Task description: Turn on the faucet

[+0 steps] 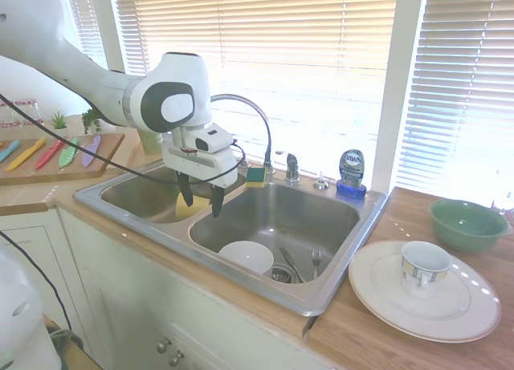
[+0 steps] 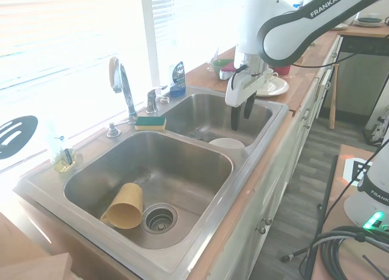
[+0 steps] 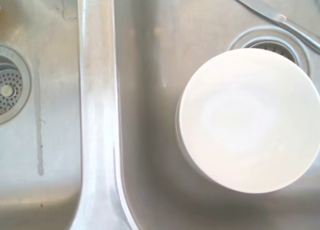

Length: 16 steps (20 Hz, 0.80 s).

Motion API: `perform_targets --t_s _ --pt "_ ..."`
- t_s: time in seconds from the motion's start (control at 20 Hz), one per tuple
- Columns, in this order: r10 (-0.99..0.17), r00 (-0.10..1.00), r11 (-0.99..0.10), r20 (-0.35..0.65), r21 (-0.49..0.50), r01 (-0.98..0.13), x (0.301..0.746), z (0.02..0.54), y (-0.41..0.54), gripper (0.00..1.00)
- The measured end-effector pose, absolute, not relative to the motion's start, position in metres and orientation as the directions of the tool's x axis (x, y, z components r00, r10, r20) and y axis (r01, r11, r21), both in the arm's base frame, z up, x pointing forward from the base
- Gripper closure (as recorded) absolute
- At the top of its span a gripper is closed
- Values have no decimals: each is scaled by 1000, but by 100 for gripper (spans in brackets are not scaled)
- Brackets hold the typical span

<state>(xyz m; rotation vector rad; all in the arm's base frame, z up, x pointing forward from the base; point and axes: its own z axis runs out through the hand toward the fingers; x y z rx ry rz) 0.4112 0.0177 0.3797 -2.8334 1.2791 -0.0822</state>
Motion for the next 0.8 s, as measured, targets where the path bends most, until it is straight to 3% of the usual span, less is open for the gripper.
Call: perform_targets --t_s 0.15,0.2,0.8 --pt "-746 665 -666 37 -39 -745 412 376 18 0" --pt "-746 665 -666 38 -41 -745 413 376 18 100" --pt "-750 660 -661 38 -45 -749 418 375 15 100"
